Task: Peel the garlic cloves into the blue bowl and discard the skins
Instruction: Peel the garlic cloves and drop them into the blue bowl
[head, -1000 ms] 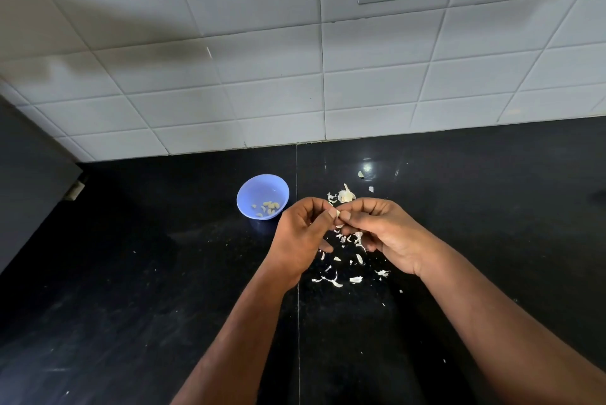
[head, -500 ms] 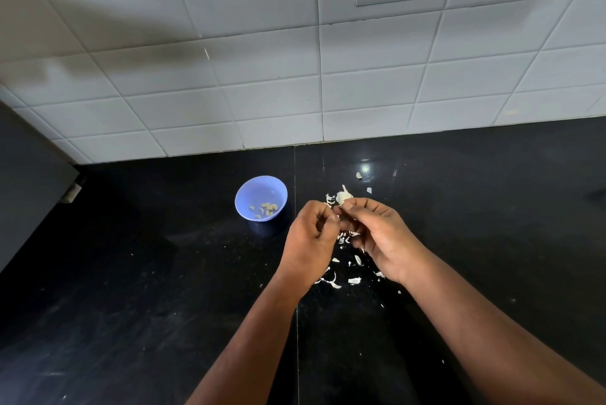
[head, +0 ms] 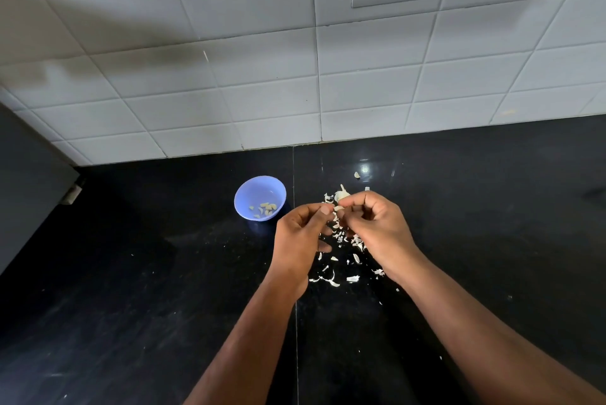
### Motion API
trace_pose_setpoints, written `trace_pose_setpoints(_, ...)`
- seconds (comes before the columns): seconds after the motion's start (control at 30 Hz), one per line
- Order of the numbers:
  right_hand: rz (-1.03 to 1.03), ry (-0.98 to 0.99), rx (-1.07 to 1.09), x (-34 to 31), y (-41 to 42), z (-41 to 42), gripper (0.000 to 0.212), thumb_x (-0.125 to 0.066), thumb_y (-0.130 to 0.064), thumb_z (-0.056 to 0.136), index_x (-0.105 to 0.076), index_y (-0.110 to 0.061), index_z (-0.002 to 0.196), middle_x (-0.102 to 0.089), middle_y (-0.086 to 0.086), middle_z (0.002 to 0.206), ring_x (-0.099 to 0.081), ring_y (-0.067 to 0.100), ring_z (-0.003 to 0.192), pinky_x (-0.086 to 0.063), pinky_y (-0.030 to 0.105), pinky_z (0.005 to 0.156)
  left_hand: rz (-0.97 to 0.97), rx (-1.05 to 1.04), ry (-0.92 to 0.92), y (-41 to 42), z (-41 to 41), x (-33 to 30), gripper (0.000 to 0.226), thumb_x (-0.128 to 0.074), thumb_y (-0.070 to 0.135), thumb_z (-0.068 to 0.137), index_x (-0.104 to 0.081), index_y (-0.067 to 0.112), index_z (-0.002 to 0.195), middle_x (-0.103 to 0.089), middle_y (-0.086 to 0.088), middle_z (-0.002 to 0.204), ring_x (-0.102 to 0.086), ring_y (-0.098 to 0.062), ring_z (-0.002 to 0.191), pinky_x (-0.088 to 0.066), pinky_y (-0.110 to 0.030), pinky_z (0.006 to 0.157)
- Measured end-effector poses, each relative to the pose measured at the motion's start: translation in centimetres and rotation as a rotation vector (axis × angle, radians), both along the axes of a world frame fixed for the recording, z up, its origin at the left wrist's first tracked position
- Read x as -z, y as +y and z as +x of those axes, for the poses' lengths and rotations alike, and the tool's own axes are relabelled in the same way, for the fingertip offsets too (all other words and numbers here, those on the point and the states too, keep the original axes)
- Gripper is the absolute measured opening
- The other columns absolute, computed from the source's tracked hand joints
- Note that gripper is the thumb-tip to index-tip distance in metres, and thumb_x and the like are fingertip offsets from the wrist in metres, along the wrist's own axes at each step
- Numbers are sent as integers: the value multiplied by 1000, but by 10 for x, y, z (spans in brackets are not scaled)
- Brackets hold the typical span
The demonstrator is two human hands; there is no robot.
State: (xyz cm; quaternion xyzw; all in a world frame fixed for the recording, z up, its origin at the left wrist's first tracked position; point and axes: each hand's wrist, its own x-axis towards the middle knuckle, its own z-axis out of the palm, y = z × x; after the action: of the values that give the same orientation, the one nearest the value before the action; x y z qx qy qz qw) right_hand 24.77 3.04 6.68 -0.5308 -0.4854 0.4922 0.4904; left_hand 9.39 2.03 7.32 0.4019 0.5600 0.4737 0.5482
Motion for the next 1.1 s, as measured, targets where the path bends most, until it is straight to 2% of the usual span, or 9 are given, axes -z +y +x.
trace_pose_setpoints(0.07,65,-111,24,-2,-2,-1,20,-73,-1,92,-78,-19,99,-74,-13,85,-67,0,79,-53,17,72,-11,-1,-36,-1,2,-2,12,-72,23,100,-79,13,104,-76,-7,94,-64,-12,79,-57,-33,64)
trace_pose_setpoints(0.17,131,-183,34,-4,-5,-1,19,-75,-3,92,-78,-19,100,-72,-19,85,-67,0,80,-52,14,73,-40,-38,-17,-1,4,0,11,-74,20,99,-79,12,104,-75,-17,97,-64,-11,76,-57,-33,63)
trace_pose_setpoints(0.37,209,-279,25,-9,-7,2,24,-75,-2,91,-80,-22,103,-75,-11,99,-72,6,95,-57,19,84,-51,-39,-38,-2,5,-2,9,-73,18,99,-79,11,99,-73,-6,87,-65,-11,74,-56,-31,55)
trace_pose_setpoints(0.5,277,-363,9,-8,-7,3,23,-76,-2,91,-81,-19,105,-73,-11,98,-72,7,94,-57,18,83,-34,-37,49,-1,4,1,9,-74,17,98,-78,11,92,-70,-7,81,-63,-11,71,-54,-31,55)
trace_pose_setpoints(0.67,261,-341,29,-7,-8,0,25,-76,-2,91,-81,-21,106,-74,-12,98,-72,4,94,-55,14,83,-5,-10,149,3,0,1,15,-71,15,98,-74,15,83,-63,-1,71,-57,-12,67,-54,-28,57)
trace_pose_setpoints(0.8,290,-379,37,-6,-6,-3,25,-76,-1,92,-82,-19,108,-75,-12,101,-72,2,96,-54,13,85,25,6,253,6,5,3,18,-69,14,96,-69,15,78,-56,7,60,-48,-14,58,-50,-37,58)
trace_pose_setpoints(0.87,274,-375,14,-7,-6,-3,26,-74,-1,93,-81,-19,110,-74,-11,104,-71,3,98,-54,13,86,39,4,272,7,9,4,21,-68,13,95,-65,18,74,-53,11,56,-44,-12,55,-45,-37,57)
trace_pose_setpoints(1.0,215,-373,-42,-10,-5,-1,33,-72,1,93,-80,-20,116,-73,-10,107,-70,2,99,-52,11,86,53,-22,278,8,11,3,23,-68,12,93,-61,21,73,-54,12,58,-44,-11,56,-41,-36,56)
trace_pose_setpoints(1.1,178,-343,-34,-12,-6,-2,32,-72,0,92,-80,-22,113,-74,-9,105,-71,5,98,-56,17,88,60,-21,279,9,12,3,20,-66,11,92,-61,20,75,-53,12,59,-44,-11,56,-41,-36,57)
